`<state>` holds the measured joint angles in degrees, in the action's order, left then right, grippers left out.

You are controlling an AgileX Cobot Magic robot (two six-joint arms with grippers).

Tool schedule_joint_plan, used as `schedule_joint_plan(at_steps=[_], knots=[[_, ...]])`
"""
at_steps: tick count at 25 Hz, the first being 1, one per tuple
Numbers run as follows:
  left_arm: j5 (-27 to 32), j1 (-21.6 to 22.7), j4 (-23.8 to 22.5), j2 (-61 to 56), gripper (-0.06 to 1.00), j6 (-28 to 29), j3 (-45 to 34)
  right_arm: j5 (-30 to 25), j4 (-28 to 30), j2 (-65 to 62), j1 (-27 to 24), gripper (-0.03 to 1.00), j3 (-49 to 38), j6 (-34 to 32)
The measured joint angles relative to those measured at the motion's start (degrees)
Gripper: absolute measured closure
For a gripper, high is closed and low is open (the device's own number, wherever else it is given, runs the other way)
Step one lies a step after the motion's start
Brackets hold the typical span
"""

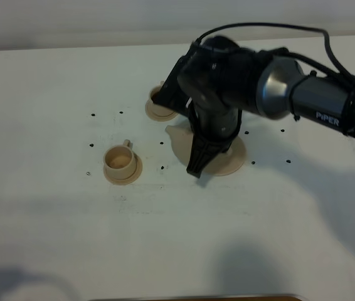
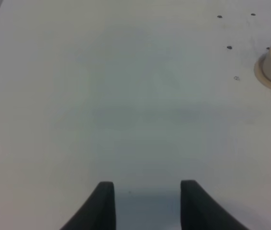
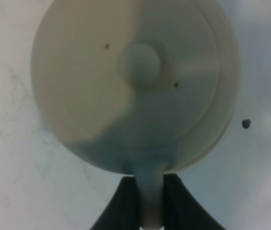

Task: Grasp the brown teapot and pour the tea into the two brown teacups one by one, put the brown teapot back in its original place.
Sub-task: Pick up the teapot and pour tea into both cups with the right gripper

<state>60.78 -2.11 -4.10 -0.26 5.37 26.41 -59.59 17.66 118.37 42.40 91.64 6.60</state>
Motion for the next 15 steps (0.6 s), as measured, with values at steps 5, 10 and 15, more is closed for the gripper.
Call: schedule_joint_plan(at_steps=[5,10,15], knots=[[0.00,0.00,0.00,0.00,0.63,0.00,0.00,3.43,7.51,-1.14,2.81,0.85,-2.82,-4.24],[0.00,0.00,0.05,0.00,0.63,0.00,0.00,4.10,16.18,-1.23,5.12,0.85,-2.83,-8.43],[0.00,0.00,0.05,0.00,0.63,0.00,0.00,4.01,17.90,-1.23,7.76,0.85,-2.88,-9.09]])
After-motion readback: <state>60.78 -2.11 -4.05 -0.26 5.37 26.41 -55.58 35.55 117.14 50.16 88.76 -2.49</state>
